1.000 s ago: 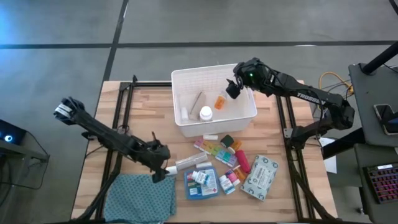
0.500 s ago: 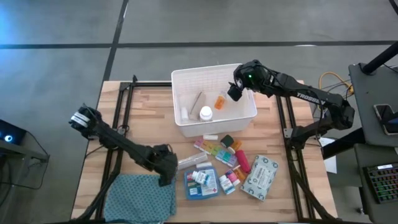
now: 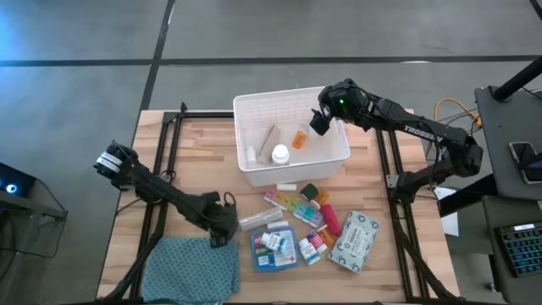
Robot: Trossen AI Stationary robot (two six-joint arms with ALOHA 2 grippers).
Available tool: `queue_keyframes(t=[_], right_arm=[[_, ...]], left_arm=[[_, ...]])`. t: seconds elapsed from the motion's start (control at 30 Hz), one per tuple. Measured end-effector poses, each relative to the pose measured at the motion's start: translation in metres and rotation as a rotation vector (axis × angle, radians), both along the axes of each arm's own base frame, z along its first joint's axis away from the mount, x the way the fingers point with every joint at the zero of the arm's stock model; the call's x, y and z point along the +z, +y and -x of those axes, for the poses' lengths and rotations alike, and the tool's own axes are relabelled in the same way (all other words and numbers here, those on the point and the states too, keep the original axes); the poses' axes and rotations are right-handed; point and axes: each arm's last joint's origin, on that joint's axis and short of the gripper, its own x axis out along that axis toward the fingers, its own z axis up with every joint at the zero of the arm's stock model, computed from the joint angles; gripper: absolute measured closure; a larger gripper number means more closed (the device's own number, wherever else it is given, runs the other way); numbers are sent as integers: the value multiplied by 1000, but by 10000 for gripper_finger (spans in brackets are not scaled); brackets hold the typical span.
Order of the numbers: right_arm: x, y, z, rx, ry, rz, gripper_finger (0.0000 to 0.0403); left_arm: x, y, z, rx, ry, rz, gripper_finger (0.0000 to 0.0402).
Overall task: Pick & place medical supplies in basket/bin
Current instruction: Put the white medicine bottle into the bin, then put the orange medicine bottle into the bin
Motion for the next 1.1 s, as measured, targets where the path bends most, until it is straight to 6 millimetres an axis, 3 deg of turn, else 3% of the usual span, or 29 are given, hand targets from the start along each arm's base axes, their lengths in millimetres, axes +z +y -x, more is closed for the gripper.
queue_keyframes(t=[0.1,0.23,0.4,0.57,0.7,0.77,0.83,0.97,1.03,1.1], right_arm=[[0,0,0,0,-4,2,74],[0,0,0,-1,-5,3,74],[3,-2,-1,-67,-40,35,74],[10,-5,-4,-79,-105,83,74],[12,-6,-5,-79,-127,93,74],[13,-5,-4,-90,-127,78,74],[14,-3,0,-105,-119,52,74],[14,3,11,-123,-73,2,74],[14,8,17,-118,-42,-13,74],[14,13,23,-102,-5,-25,74]], left_arm=[[29,7,10,23,8,1,246],[95,19,21,65,-124,-34,246],[180,48,32,261,-565,-426,227],[226,102,7,381,-800,-616,220],[240,159,-24,306,-1057,-508,222],[231,185,-38,312,-1091,-424,217],[211,203,-46,370,-987,-361,202],[189,206,-56,406,-831,-268,155],[191,204,-57,400,-798,-259,131],[205,199,-58,376,-836,-272,112]])
